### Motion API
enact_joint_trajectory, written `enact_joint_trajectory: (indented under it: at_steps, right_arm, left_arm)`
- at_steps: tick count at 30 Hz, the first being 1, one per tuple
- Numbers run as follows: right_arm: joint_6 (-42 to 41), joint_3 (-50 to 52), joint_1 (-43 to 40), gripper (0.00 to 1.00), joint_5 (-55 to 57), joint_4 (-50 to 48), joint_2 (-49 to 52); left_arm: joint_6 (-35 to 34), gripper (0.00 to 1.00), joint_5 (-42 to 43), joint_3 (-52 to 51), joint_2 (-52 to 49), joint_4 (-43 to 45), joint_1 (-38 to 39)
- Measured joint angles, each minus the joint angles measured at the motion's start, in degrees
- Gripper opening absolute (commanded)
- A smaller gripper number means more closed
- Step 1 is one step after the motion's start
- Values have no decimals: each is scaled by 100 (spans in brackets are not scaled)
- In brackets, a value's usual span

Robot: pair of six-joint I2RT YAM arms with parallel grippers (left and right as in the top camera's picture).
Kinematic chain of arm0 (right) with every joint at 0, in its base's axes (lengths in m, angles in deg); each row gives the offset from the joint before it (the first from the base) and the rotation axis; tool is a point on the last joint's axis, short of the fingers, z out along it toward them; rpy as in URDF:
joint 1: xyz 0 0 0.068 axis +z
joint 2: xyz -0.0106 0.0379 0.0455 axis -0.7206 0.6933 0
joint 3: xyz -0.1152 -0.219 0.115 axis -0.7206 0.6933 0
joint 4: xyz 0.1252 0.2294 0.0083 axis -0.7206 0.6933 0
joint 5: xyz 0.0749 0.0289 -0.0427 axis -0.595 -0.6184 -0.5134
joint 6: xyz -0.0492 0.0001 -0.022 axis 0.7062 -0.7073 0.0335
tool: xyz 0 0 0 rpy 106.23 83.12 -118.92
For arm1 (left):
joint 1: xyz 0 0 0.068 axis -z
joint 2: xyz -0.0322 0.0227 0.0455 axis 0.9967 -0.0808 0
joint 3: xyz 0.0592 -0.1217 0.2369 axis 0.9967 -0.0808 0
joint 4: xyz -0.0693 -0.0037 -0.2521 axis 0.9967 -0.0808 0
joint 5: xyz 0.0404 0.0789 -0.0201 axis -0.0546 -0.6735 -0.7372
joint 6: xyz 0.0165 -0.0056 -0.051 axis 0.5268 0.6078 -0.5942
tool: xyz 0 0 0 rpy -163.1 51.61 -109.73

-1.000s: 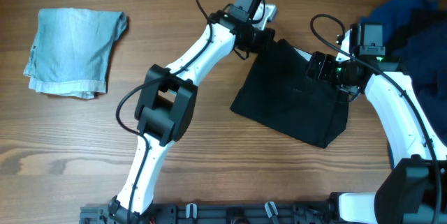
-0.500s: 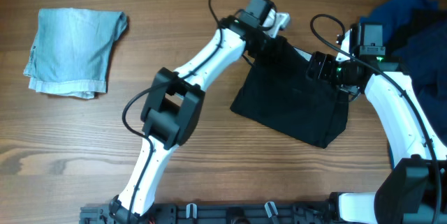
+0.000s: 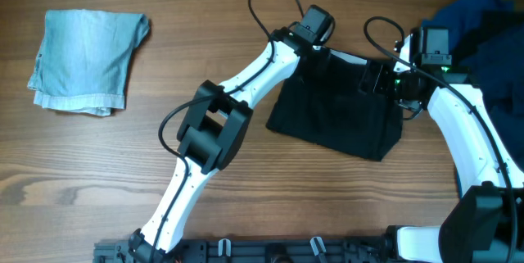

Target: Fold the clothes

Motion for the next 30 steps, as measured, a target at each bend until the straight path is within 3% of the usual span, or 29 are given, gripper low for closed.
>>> enact_joint_trajectory:
  at_steps: [5,8,13,15,17,20,22,25,30]
  right_arm:
    - [0,0,0,100,-2,0,0]
    - [0,0,0,100,0,0,0]
    - [0,0,0,100,0,-2,0]
    - [0,0,0,100,0,-4,0]
    - [0,0,0,100,0,-55,0]
    - [-262,26,0,100,-144,-466,2]
    - [-448,26,0,100,-297,-428,2]
    - [-614,26,0,100,-426,-385,2]
    - [-678,26,0,100,-481,-387,2]
  left_arm:
    - [-1211,4,44,17,116,-780,-933]
    - [-1537,4,1147,0,120,-1045,-1683]
    - [-1394,4,2756,-199,227,-1113,-2253]
    - [-1174,18,2824,-256,463,-999,-2210]
    - [-636,23,2594,-273,1196,-754,-2138]
    - [42,4,1755,-234,1873,-706,-2122]
    - [389,4,1060,-181,2006,-658,-2131]
    - [890,4,142,-177,1744,-435,-2142]
    - [1165,4,-321,-192,841,-24,-2142]
